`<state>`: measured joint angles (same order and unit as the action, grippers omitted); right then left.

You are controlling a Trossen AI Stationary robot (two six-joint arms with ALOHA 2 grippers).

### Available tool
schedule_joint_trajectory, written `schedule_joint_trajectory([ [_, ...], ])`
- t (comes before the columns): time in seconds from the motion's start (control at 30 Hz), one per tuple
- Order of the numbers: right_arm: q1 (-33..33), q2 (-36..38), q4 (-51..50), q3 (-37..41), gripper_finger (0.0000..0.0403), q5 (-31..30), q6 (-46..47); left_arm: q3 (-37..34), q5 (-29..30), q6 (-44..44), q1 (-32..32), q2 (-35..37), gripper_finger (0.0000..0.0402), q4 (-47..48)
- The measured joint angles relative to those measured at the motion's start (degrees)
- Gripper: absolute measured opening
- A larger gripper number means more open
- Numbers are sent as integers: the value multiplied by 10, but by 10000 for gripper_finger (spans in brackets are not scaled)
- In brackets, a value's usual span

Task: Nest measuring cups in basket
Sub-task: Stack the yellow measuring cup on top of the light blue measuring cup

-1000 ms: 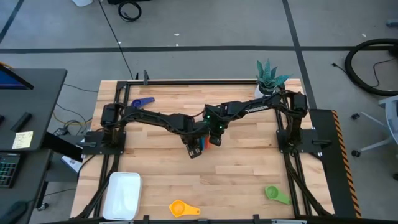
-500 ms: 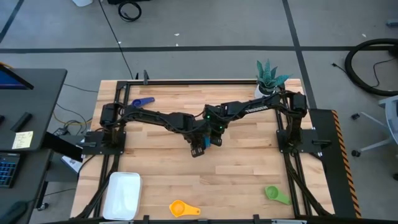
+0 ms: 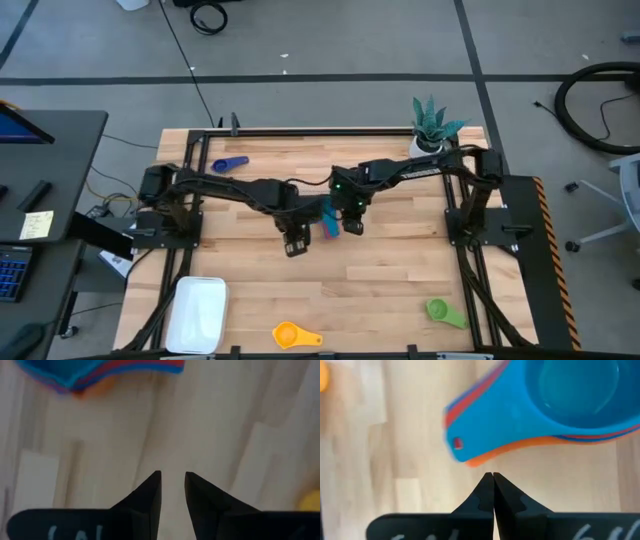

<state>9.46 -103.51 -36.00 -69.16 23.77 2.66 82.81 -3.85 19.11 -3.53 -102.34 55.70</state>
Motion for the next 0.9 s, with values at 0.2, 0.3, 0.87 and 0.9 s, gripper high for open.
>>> schedule_joint_trajectory([
  [0.2, -12, 78, -48, -5, 2, -17, -4, 0, -53, 56, -45, 41, 91, 63],
  [0.3, -19, 129, -78, -5, 2, -21, -4, 1, -74, 95, -68, 46, 91, 75],
  [0.87, -61, 346, -108, -4, 2, -118, 1, 0, -74, 253, -188, 32, 103, -29],
  [0.9, -62, 351, -110, -4, 2, -121, 0, 0, -74, 257, -193, 29, 106, -34],
])
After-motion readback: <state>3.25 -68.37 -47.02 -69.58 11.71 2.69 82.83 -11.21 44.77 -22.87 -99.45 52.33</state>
